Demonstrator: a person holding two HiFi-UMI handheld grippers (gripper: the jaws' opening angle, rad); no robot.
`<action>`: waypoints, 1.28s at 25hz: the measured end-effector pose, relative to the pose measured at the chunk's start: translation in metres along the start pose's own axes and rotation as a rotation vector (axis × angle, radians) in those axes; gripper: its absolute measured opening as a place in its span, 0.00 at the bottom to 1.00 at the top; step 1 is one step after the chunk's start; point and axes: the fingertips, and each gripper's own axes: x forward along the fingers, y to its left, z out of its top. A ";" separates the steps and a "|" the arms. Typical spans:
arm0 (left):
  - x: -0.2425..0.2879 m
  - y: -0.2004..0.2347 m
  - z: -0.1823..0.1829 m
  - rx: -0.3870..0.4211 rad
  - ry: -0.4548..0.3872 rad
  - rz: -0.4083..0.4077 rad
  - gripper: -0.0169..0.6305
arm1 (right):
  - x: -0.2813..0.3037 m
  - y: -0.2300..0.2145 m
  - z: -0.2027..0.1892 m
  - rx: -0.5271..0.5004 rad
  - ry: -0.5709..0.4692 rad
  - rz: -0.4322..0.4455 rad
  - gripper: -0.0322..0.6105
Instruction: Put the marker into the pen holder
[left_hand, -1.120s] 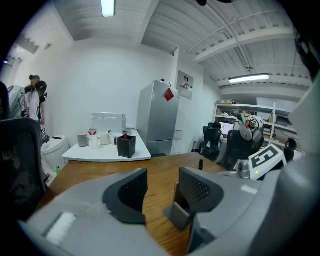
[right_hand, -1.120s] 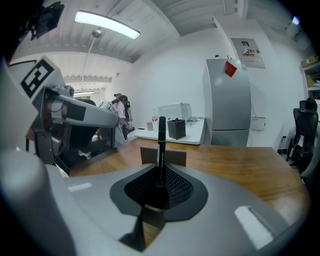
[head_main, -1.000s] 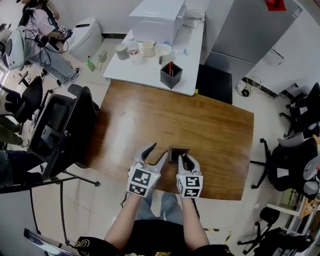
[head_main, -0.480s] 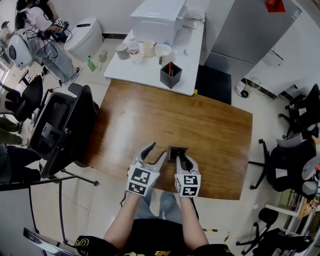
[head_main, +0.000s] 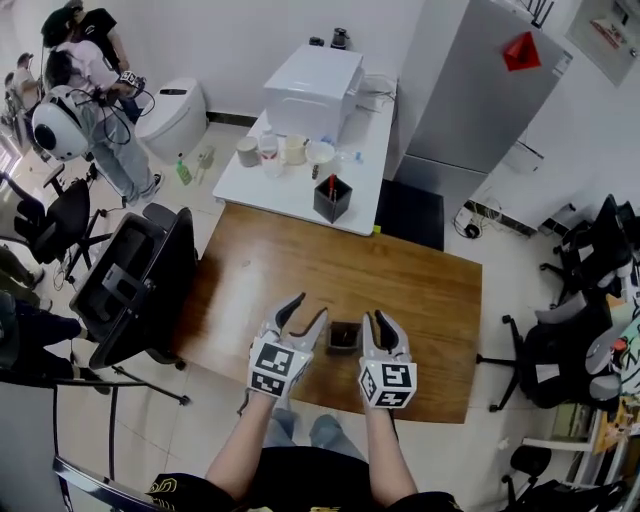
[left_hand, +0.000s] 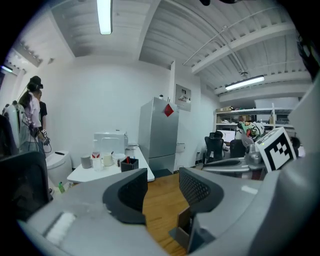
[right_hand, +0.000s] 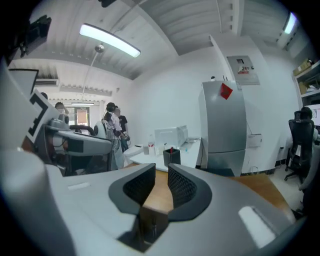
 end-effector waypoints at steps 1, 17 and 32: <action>-0.003 0.001 0.014 0.009 -0.024 0.005 0.33 | -0.002 0.000 0.016 -0.005 -0.031 0.000 0.16; -0.064 0.021 0.162 0.094 -0.333 0.198 0.39 | -0.045 -0.002 0.185 -0.074 -0.375 -0.005 0.46; -0.104 -0.008 0.134 0.065 -0.288 0.285 0.44 | -0.048 0.014 0.140 -0.109 -0.275 0.082 0.56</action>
